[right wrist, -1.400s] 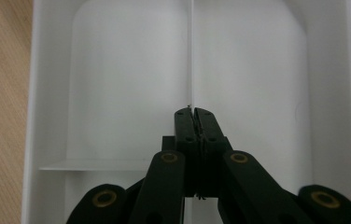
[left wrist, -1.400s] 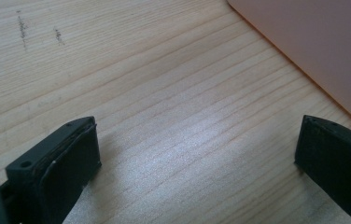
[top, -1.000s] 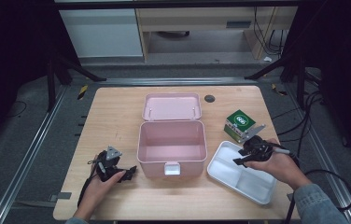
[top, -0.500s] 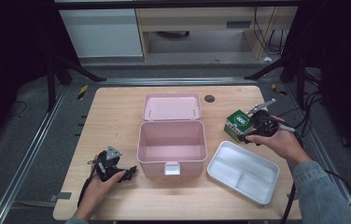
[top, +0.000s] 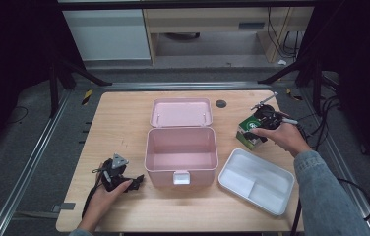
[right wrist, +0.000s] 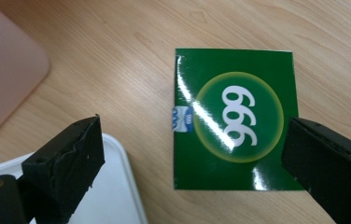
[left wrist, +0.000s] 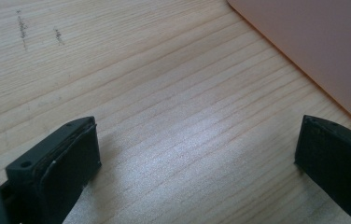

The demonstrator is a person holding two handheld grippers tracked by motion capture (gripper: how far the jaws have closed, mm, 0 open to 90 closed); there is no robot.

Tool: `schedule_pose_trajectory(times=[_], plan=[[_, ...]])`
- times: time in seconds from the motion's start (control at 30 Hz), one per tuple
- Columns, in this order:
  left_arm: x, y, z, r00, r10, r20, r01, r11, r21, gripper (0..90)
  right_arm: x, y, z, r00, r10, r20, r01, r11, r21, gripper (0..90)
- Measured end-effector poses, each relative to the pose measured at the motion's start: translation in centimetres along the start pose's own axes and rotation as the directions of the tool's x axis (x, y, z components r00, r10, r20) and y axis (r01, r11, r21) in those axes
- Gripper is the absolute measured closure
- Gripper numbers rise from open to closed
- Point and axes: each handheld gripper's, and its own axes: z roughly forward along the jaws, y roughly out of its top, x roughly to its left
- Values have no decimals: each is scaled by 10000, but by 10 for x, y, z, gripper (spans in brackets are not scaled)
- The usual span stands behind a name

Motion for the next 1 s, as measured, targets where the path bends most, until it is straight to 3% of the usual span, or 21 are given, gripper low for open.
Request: schedule_pose_trajectory(times=[0.2, 0.37, 1.0], plan=[[0, 0, 0, 10000, 2, -1, -2, 10000, 1, 0, -16, 3, 13, 9992, 353, 199, -357, 9991, 206, 64], [0, 0, 0, 10000, 2, -9, -2, 10000, -2, 0, -26, 2, 22, 9988, 484, 59, -486, 9986, 231, 69], [0, 0, 0, 10000, 34, -6, -34, 10000, 28, 0, -28, 3, 51, 9991, 410, -106, -398, 9952, 895, 116]])
